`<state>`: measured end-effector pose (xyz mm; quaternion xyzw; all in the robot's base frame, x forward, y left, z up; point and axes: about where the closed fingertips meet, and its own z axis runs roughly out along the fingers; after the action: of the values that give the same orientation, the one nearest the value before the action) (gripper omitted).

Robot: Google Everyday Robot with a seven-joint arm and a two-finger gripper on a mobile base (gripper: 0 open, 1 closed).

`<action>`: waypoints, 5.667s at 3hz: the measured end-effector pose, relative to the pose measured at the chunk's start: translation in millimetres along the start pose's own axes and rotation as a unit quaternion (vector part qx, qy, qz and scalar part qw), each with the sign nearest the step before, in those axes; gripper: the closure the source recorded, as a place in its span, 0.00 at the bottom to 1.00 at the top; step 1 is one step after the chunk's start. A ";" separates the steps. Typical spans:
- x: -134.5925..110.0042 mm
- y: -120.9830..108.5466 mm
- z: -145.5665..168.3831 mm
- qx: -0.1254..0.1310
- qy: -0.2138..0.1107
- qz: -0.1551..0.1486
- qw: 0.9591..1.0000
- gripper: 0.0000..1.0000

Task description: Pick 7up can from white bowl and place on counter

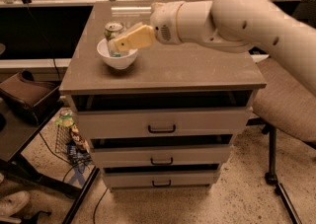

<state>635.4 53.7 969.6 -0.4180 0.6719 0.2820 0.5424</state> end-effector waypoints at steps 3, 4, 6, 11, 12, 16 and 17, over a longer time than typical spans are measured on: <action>6.3 0.5 119.5 -0.007 -0.030 0.008 0.999 0.00; 23.7 -2.0 137.8 -0.007 -0.027 0.022 0.999 0.26; 22.0 1.7 139.9 -0.011 -0.028 0.021 0.999 0.72; -77.4 -113.7 23.8 -0.017 -0.077 0.047 0.996 1.00; -52.9 -137.0 15.3 0.030 -0.074 0.041 0.996 1.00; 91.4 -143.9 14.7 0.144 -0.086 0.120 0.979 0.85; 82.7 -144.6 12.4 0.144 -0.086 0.120 0.979 0.61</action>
Offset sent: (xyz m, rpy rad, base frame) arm 0.0625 0.1098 -0.0287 0.0535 -0.0319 0.0209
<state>761.9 -28.1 897.4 -0.2261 0.7017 0.2801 0.6148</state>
